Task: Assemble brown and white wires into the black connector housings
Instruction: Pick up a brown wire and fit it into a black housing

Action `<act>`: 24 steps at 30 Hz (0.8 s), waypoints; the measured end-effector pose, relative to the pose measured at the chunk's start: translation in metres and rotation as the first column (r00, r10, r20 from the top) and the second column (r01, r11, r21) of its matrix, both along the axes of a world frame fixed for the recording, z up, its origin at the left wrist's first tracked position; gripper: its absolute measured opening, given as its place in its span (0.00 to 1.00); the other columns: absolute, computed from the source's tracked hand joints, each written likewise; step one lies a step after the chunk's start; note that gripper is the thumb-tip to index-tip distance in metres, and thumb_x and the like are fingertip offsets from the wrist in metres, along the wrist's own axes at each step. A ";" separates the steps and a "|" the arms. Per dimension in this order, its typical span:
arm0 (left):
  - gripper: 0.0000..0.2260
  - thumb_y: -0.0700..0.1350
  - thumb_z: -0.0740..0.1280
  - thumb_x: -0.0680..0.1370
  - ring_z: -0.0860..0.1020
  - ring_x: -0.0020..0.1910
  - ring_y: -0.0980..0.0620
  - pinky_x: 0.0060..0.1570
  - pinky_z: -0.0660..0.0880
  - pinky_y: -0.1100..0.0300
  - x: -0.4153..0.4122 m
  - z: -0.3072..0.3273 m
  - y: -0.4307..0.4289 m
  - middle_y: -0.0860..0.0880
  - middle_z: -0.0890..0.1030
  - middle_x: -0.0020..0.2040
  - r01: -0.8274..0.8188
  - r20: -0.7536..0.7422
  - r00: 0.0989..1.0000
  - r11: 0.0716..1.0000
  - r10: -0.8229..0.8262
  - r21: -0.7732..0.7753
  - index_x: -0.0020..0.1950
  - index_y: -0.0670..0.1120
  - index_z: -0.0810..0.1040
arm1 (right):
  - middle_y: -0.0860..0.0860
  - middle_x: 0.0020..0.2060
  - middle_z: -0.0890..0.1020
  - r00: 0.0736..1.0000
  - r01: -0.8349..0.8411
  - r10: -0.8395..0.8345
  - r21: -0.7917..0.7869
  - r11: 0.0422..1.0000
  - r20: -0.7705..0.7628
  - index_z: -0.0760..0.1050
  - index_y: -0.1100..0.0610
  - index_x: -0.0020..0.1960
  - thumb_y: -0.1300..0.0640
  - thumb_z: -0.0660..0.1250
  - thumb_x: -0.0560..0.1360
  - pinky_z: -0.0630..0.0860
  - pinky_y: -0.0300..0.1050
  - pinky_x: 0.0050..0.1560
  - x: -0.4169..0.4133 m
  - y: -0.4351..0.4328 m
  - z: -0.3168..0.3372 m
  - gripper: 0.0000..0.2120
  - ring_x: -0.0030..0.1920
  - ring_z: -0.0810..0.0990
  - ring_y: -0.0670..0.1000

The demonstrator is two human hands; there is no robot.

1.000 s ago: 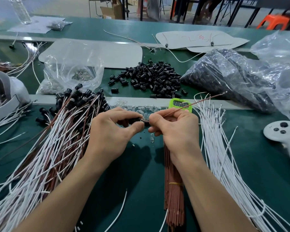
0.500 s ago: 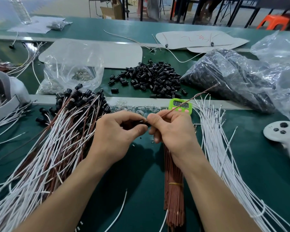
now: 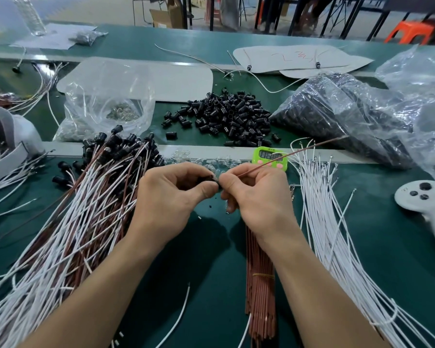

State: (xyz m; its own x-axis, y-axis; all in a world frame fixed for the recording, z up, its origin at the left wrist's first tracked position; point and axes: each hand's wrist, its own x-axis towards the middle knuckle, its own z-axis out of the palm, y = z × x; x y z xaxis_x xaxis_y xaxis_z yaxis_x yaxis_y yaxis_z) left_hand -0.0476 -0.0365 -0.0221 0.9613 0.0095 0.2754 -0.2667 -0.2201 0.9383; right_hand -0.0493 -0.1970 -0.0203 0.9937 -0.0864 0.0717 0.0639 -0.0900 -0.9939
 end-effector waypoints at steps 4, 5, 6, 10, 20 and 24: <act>0.10 0.38 0.81 0.69 0.84 0.43 0.56 0.46 0.78 0.66 -0.004 0.000 -0.001 0.56 0.86 0.41 -0.080 0.155 0.986 0.987 0.058 0.137 0.46 0.49 0.87 | 0.50 0.26 0.82 0.999 0.026 -0.023 -0.119 0.993 0.025 0.81 0.53 0.34 0.61 0.74 0.76 0.73 0.39 0.25 -0.001 0.001 -0.003 0.13 0.21 0.75 0.46; 0.11 0.37 0.81 0.68 0.84 0.44 0.55 0.47 0.78 0.66 -0.004 0.000 0.000 0.56 0.86 0.42 -0.080 0.182 0.982 0.985 0.052 0.150 0.47 0.49 0.87 | 0.51 0.26 0.82 1.000 0.008 -0.006 -0.090 0.996 0.015 0.81 0.53 0.34 0.62 0.73 0.76 0.72 0.39 0.24 -0.001 0.001 -0.002 0.13 0.21 0.75 0.46; 0.12 0.36 0.81 0.68 0.84 0.43 0.55 0.47 0.78 0.66 -0.003 0.000 0.002 0.56 0.86 0.43 -0.063 0.186 0.982 0.987 0.034 0.150 0.47 0.50 0.87 | 0.52 0.26 0.82 1.000 -0.013 0.014 -0.055 0.998 0.006 0.81 0.53 0.34 0.63 0.73 0.77 0.71 0.38 0.24 -0.002 0.002 -0.002 0.13 0.21 0.74 0.47; 0.13 0.36 0.81 0.68 0.84 0.38 0.59 0.42 0.78 0.69 -0.003 0.002 0.004 0.57 0.87 0.40 0.028 0.090 0.995 0.996 -0.036 0.083 0.45 0.53 0.88 | 0.53 0.26 0.81 0.998 -0.060 0.062 0.107 0.992 -0.019 0.81 0.58 0.37 0.66 0.71 0.78 0.71 0.39 0.24 0.000 0.002 0.001 0.11 0.21 0.72 0.49; 0.03 0.46 0.73 0.73 0.82 0.33 0.53 0.39 0.78 0.62 0.006 -0.006 0.001 0.50 0.85 0.36 -0.078 -0.141 0.987 0.997 0.075 -0.020 0.42 0.55 0.84 | 0.53 0.27 0.81 0.998 0.041 -0.031 0.190 0.981 -0.057 0.80 0.59 0.39 0.66 0.71 0.78 0.69 0.37 0.25 0.005 -0.011 0.004 0.10 0.22 0.71 0.48; 0.12 0.49 0.63 0.68 0.73 0.30 0.51 0.33 0.70 0.56 0.007 -0.007 -0.002 0.46 0.80 0.30 -0.043 -0.185 0.981 0.997 0.055 0.068 0.41 0.57 0.86 | 0.53 0.27 0.81 0.998 0.041 -0.032 0.163 0.986 -0.057 0.80 0.60 0.39 0.65 0.71 0.78 0.69 0.37 0.24 0.005 -0.011 0.002 0.09 0.22 0.71 0.48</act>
State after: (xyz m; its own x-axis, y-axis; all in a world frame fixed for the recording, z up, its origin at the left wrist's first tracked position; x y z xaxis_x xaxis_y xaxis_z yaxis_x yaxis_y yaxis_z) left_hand -0.0401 -0.0380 -0.0291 0.9946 0.0458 0.0930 -0.0759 -0.2894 0.9542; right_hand -0.0448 -0.2077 -0.0179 0.9916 -0.1290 -0.0001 0.0094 0.0733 -0.9973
